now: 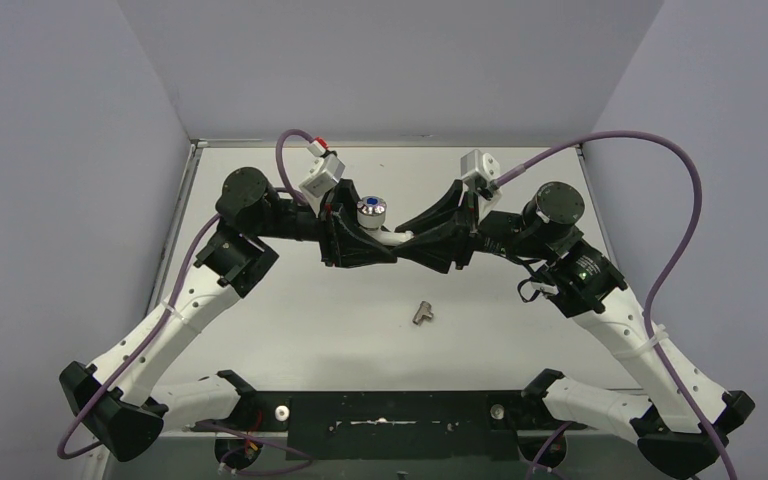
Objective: Install the water faucets
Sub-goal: Adjust the water faucet.
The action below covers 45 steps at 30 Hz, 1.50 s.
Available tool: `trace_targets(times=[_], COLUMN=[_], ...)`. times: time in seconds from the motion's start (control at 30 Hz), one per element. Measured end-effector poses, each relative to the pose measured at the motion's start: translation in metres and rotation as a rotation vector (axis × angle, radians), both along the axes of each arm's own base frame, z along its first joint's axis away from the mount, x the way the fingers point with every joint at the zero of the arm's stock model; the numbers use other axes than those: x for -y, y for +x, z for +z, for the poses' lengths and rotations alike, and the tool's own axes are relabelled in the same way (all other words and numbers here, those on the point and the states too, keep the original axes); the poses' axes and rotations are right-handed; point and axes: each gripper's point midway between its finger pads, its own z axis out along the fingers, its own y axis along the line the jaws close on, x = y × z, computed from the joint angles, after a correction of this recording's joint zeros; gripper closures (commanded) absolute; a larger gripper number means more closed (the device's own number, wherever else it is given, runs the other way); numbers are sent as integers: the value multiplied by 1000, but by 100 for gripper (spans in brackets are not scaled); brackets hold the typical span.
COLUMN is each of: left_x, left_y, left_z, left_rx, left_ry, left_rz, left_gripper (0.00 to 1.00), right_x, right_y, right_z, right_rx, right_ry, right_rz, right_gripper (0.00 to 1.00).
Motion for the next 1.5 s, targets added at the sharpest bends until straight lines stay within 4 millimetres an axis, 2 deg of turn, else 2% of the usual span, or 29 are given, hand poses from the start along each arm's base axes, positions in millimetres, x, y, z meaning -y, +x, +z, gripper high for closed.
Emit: trace_targets(times=[0.1,0.37,0.6,0.7,0.93,1.13,1.33,1.5], left_x=[0,0,0,0,1,5,6,5], left_y=[0,0,-1,-1,-2,-3,-1,-2], left_z=[0,-1,-2,-2,-4,-12,-15,-15], left_rx=[1,-3,0,0,5,-10,-11,-8], left_ry=[0,4,6,8,11,35,45,45], left_rz=[-1,-1,-2,-3,-5,-7,1,1], left_gripper=[68,67,99,100,100,100,100,100], right_x=[0,0,0,0,4,9,21,32], right_y=[0,-2,-1,-1,-3,-13,-19,-21], right_z=[0,0,-1,-1,-2,0,2,-2], right_rx=[2,3,7,6,4,15,35,47], right_ry=[0,-1,-4,-5,-11,-12,-14,-19], right_rz=[0,10,4,3,-12,-13,-48,-95], right_gripper=[100,100,100,90,53,38,39,47])
